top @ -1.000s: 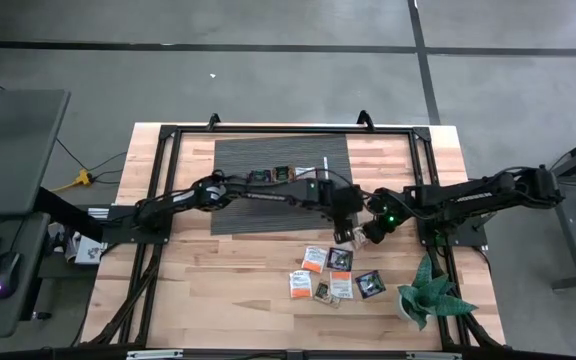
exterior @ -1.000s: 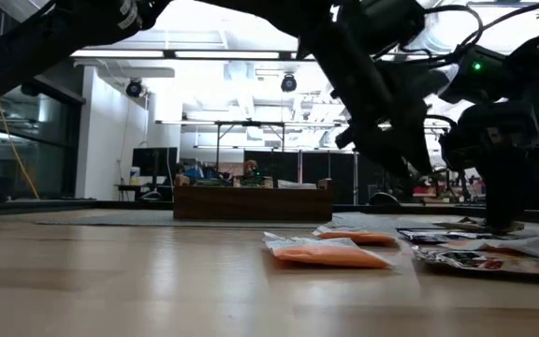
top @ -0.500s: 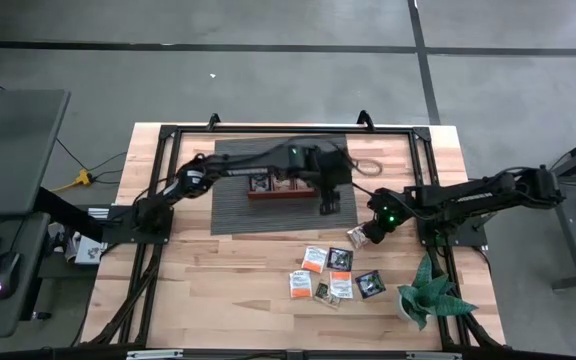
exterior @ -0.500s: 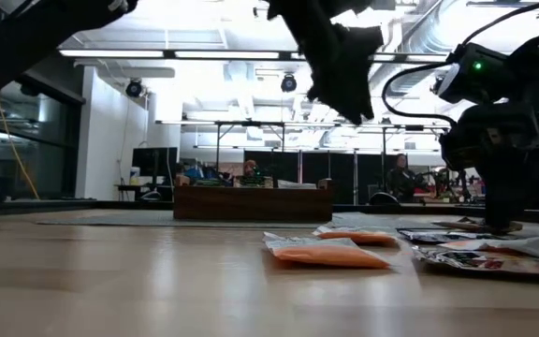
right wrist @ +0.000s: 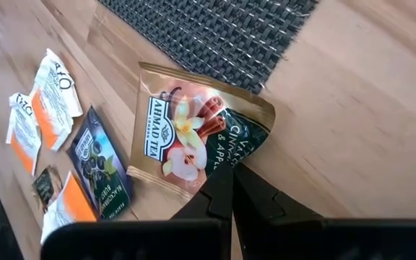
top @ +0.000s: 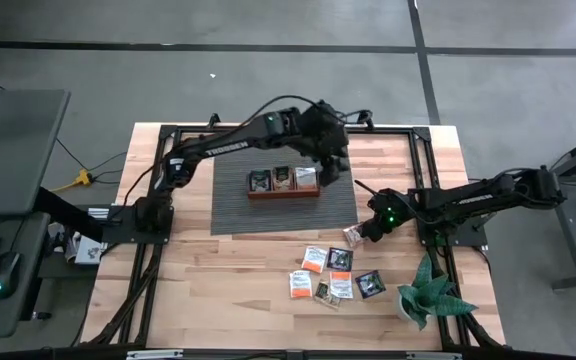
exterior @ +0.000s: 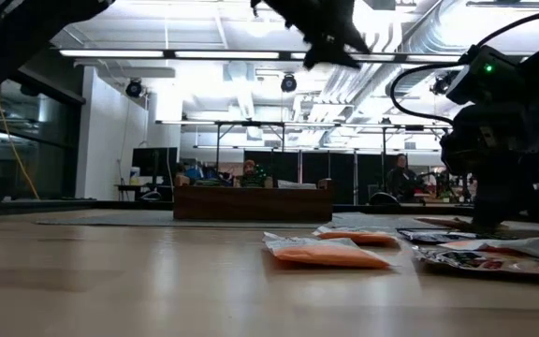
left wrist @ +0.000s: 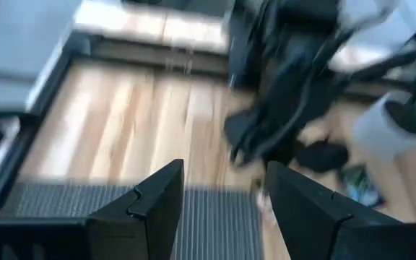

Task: Pick & Place Tea
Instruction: Put the brown tea bag into the middle section of the wooden organizer

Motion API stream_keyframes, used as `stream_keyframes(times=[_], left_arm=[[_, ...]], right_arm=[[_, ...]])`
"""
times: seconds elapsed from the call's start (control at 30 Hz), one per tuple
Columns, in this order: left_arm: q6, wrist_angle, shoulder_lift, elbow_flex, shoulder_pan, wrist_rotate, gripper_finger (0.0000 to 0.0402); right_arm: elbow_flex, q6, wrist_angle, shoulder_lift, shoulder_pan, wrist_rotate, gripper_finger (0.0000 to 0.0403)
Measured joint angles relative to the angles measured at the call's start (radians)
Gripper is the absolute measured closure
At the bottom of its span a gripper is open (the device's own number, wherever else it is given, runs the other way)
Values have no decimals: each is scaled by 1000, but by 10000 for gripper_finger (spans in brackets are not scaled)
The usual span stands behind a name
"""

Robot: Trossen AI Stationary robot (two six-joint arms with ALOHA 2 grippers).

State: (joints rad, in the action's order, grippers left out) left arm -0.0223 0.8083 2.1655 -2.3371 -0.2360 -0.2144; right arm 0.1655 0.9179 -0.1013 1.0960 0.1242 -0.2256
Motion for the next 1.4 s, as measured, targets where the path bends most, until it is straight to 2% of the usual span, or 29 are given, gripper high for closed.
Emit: stream_keyframes(times=[0.1,0.17,0.27,0.33,0.43,0.6,0.7,0.77,0.87,0.97,1.03,1.17,1.27,1.4], left_arm=[[-2,11,-55,6,1,-21,205],[-6,-58,-73,-3,8,-26,205],[-5,-27,-130,6,0,-53,205],[-9,-87,-148,-2,4,-58,205],[-15,-37,-205,4,7,-68,205],[-4,-78,-257,39,22,-87,205],[39,-231,-285,115,40,-87,205],[67,-273,-338,201,40,-91,205],[125,-452,-377,352,59,-87,205],[188,-511,-461,567,60,-72,205],[240,-693,-505,713,61,-30,205],[363,-921,-678,1029,36,22,205],[438,-1059,-797,1235,18,77,205],[515,-1198,-944,1446,4,145,205]], right_arm=[[-1,1,1,1,0,3,403],[-1,1,0,1,0,4,403],[-1,2,0,1,0,6,403],[-1,2,0,1,0,6,403],[-1,9,0,1,0,7,403],[-1,10,1,1,0,8,403],[-1,17,2,1,0,10,403],[-1,17,5,2,-1,13,403],[-1,17,6,2,-1,14,403],[-1,17,6,2,-1,14,403],[-1,17,7,2,-1,14,403],[1,22,3,-3,-1,11,403],[43,-15,-59,-1,0,20,403],[148,-113,-244,1,1,62,403]])
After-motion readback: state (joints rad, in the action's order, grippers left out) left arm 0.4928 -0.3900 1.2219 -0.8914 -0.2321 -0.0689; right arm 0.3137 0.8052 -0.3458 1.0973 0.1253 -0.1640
